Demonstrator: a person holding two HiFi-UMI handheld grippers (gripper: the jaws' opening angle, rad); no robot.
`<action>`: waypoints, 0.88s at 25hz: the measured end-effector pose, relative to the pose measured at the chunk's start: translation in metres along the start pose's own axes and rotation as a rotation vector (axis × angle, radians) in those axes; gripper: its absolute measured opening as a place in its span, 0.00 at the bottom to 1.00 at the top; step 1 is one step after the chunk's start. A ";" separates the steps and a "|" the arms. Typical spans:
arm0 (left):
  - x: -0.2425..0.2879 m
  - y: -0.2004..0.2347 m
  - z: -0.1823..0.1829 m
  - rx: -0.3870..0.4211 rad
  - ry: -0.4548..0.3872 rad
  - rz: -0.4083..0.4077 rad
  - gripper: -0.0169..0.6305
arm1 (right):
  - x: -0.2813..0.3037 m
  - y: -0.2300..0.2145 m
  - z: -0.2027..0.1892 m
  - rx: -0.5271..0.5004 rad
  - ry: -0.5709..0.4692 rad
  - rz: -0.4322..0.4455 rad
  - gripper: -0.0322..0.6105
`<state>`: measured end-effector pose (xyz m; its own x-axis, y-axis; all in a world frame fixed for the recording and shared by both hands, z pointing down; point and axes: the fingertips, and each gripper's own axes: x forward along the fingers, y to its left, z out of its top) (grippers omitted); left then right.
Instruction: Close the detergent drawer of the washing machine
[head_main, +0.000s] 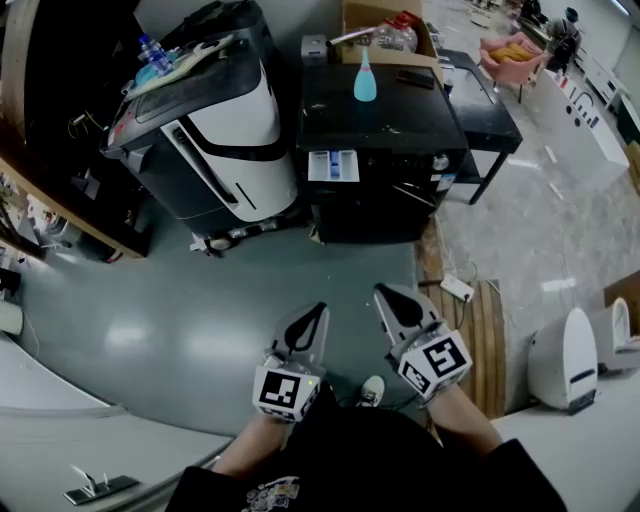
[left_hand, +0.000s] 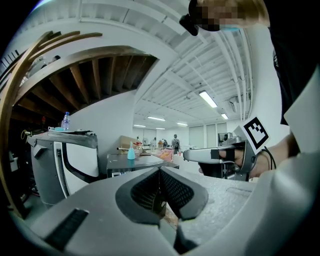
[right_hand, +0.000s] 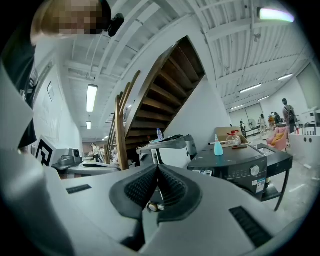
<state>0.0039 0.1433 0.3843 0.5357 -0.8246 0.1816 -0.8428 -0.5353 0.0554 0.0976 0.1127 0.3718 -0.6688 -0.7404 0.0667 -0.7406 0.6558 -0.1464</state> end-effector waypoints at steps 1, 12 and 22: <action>-0.001 0.007 0.000 -0.005 -0.001 0.004 0.03 | 0.006 0.003 0.000 -0.001 0.002 0.003 0.05; -0.004 0.077 0.000 -0.022 0.010 -0.012 0.03 | 0.071 0.022 -0.002 -0.007 0.012 -0.011 0.11; -0.006 0.132 0.001 -0.033 0.009 -0.051 0.04 | 0.121 0.039 0.001 -0.026 0.019 -0.050 0.18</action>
<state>-0.1102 0.0772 0.3897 0.5779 -0.7946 0.1861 -0.8156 -0.5704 0.0976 -0.0118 0.0489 0.3736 -0.6321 -0.7694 0.0922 -0.7742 0.6220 -0.1171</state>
